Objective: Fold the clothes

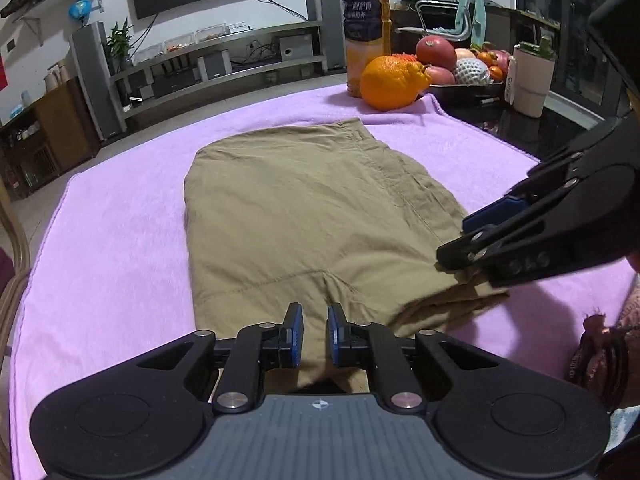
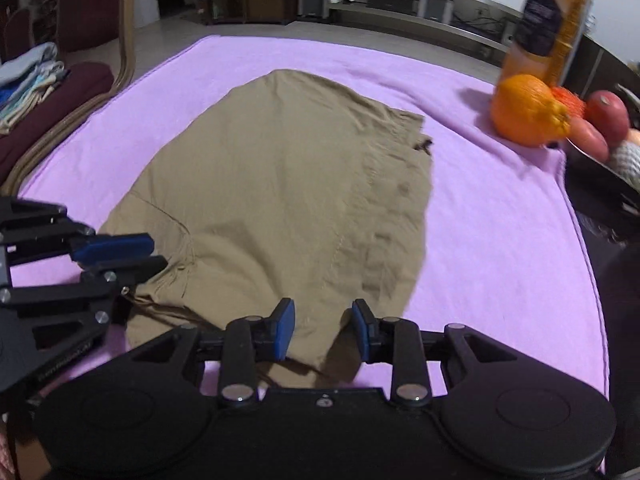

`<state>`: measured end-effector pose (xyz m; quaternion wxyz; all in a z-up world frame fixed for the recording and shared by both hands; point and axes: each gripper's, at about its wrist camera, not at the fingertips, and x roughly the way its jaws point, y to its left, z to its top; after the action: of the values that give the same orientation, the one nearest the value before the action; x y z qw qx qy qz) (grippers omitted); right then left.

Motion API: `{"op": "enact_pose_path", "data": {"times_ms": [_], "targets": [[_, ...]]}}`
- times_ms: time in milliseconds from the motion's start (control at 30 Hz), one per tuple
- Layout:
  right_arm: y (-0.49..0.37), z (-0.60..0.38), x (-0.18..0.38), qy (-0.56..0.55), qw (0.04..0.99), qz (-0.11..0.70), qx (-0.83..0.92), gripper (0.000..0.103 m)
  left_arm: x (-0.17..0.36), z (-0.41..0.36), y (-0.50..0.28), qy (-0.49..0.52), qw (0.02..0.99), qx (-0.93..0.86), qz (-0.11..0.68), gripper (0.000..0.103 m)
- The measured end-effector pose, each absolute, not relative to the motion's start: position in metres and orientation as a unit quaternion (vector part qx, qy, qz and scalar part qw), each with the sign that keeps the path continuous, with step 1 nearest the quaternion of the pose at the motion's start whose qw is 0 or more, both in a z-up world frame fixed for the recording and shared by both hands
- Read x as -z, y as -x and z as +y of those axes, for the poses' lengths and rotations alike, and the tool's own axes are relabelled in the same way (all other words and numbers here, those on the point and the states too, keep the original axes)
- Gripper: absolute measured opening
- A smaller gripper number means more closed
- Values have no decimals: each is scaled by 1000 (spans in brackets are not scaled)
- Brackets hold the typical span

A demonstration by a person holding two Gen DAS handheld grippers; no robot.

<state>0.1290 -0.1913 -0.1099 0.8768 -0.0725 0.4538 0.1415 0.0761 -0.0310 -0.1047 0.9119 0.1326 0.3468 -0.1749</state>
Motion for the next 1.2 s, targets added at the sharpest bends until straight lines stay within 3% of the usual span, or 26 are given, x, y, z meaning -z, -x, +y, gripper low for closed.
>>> {"op": "enact_pose_path", "data": {"times_ms": [100, 167, 233, 367, 500, 667, 900, 967, 1200], "targets": [[-126, -211, 100, 23, 884, 449, -130, 38, 96, -31, -65, -136, 909, 204, 336, 11], [-126, -233, 88, -32, 895, 427, -126, 44, 81, -23, -63, -118, 916, 217, 317, 28], [-132, -258, 78, -116, 899, 404, -128, 49, 62, -9, -71, -80, 927, 212, 299, 29], [-147, -300, 75, -284, 873, 373, -136, 51, 40, 32, -106, 12, 942, 159, 295, 37], [-170, -320, 86, -419, 817, 360, -164, 51, 33, 70, -151, 108, 926, 127, 339, 41], [-200, -323, 80, -433, 813, 350, -167, 63, 30, 82, -189, 142, 900, 152, 382, 54], [-216, -327, 135, -407, 793, 444, -91, 63, 101, 81, -210, 197, 852, 115, 470, 55], [-217, -329, 145, -404, 784, 465, -84, 64, 108, 84, -211, 208, 848, 114, 474, 62], [-214, -330, 157, -426, 754, 485, -122, 63, 120, 92, -224, 238, 839, 130, 472, 62]]}}
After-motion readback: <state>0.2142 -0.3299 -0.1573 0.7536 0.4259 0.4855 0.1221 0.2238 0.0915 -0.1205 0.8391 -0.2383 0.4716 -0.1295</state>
